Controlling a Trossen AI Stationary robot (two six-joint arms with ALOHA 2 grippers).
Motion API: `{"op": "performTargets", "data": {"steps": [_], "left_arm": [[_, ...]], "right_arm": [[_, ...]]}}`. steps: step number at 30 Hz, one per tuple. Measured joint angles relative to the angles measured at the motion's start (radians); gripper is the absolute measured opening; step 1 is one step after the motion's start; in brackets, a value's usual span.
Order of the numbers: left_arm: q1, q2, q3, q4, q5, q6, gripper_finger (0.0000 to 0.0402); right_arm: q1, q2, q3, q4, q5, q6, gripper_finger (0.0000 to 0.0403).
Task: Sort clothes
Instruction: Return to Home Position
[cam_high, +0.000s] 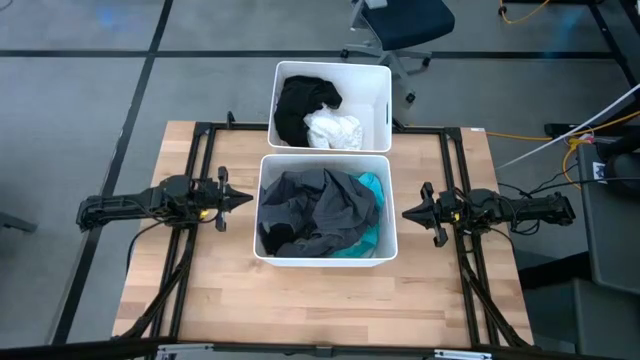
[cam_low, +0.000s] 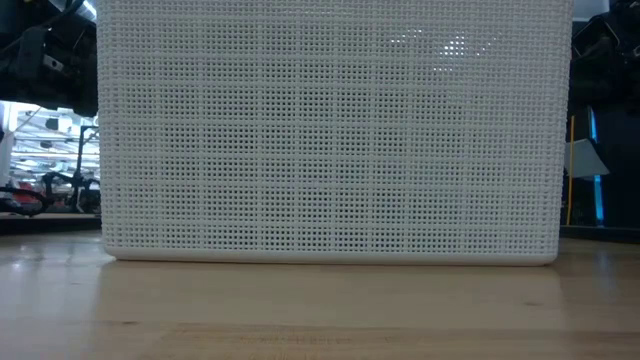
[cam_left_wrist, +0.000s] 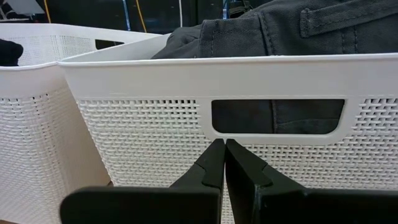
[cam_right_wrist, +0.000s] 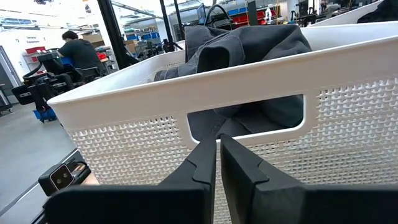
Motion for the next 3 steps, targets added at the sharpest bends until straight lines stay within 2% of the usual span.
{"op": "performTargets", "data": {"steps": [3], "left_arm": [[0.000, 0.000, 0.000, 0.000, 0.000, 0.000, 0.0004]], "right_arm": [[0.000, 0.000, 0.000, 0.000, 0.000, 0.000, 0.0026]]}}
